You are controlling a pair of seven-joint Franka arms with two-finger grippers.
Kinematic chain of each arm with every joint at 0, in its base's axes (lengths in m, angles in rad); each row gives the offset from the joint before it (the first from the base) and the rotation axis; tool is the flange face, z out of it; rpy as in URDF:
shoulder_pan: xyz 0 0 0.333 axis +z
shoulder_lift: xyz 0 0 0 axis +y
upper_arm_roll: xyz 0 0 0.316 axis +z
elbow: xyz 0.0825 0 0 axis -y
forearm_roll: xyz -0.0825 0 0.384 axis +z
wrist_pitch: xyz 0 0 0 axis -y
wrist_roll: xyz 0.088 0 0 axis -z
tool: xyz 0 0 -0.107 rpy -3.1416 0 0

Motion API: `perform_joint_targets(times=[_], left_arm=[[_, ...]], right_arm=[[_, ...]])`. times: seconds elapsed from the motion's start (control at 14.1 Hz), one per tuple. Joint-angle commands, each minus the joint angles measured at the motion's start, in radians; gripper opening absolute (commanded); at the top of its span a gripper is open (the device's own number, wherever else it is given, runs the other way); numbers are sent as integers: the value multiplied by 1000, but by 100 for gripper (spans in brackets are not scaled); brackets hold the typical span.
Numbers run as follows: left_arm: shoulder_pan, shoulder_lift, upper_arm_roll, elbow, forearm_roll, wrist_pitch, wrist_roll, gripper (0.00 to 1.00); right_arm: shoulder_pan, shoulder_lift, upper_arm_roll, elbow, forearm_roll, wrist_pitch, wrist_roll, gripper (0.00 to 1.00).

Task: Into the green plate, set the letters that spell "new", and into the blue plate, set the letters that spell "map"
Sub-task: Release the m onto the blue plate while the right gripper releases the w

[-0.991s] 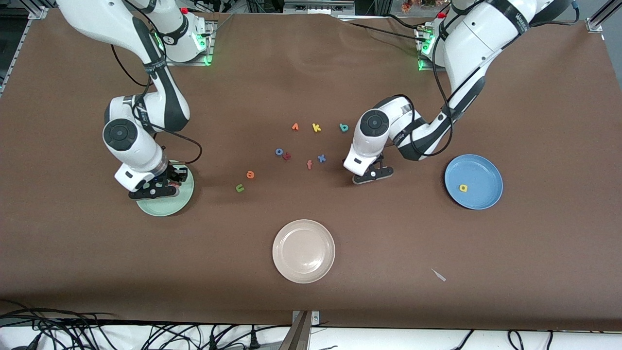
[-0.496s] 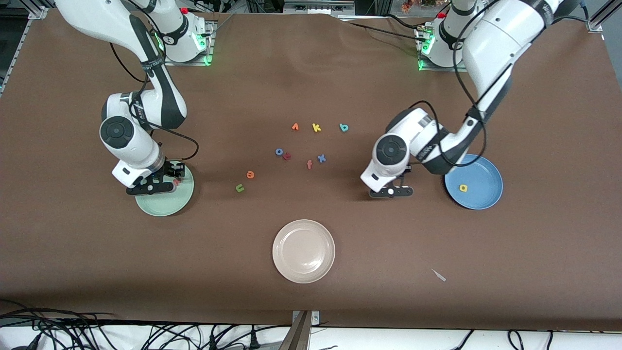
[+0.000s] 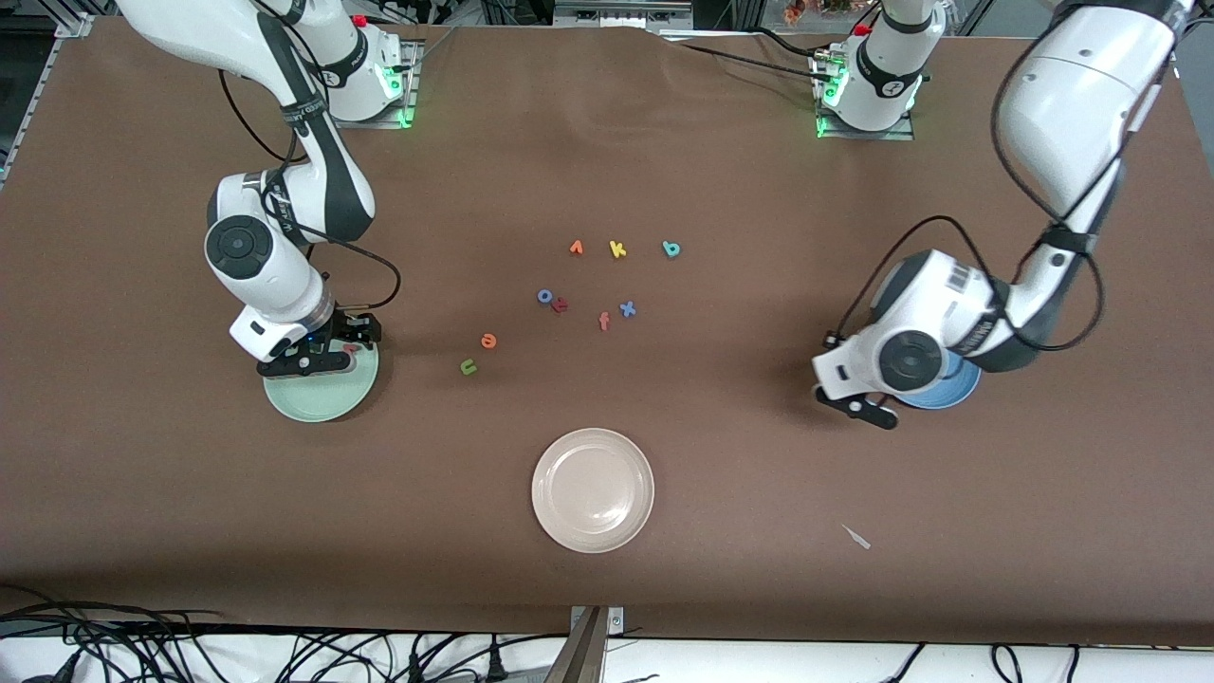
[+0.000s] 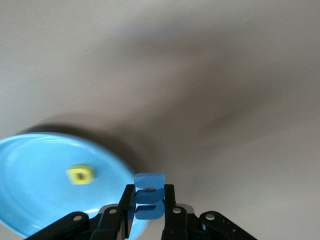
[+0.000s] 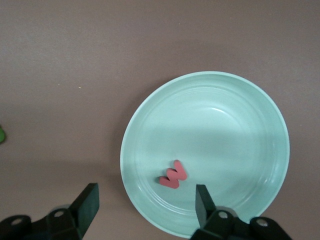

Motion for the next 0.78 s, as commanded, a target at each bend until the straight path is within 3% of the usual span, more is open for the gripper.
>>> perform_joint_targets(times=[0.0,0.14,0.21,0.28,0.35,0.5,0.71], left_arm=[[76,-15,-1,-13,-13,-10,198,0],[127,-6,3,-22,-13,11,305,0],[145,-6,2,-30,-13,25,329,30],[147,-6,2,-36,-13,25,329,80],[142,-7,0,-38,-19,24,314,100],[145,-32,-18,-64,-51,28,187,100],[266,-133,-134,-255,-102,196,44,100]], right_arm=[[-2,-17,5,41,7,-66,7,87],[-2,-17,5,41,7,-66,9,87],[-2,-17,5,41,7,-66,9,87],[-1,-17,5,41,7,-66,9,87],[1,-17,5,41,7,-66,9,87],[2,-17,5,41,7,-66,9,87],[2,-17,5,41,7,-66,7,87]])
